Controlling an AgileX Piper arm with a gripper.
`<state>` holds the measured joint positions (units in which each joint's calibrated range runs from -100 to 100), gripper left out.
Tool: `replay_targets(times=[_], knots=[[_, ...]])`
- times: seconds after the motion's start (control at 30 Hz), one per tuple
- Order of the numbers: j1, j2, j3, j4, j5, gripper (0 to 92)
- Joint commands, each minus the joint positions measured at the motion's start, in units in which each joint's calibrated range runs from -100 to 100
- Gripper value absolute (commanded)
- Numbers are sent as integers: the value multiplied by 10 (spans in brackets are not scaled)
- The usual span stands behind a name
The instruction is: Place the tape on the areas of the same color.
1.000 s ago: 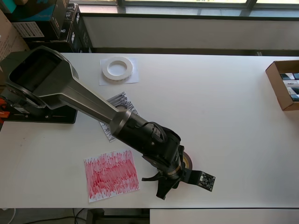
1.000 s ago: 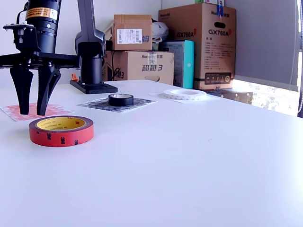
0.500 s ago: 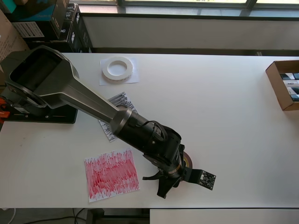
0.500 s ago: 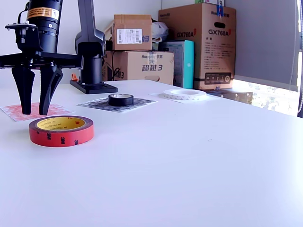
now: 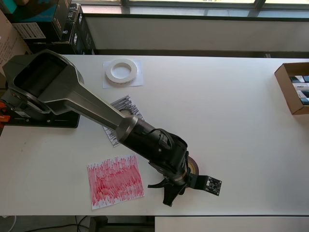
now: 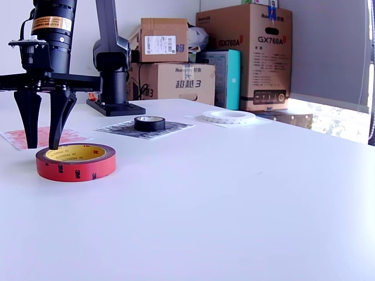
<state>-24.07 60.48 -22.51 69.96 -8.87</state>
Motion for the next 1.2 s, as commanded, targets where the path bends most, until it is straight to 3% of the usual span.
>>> replay_targets(times=[0.0, 1.17], knots=[[3, -1, 0, 2, -2, 406], [-7, -1, 15, 6, -12, 421]])
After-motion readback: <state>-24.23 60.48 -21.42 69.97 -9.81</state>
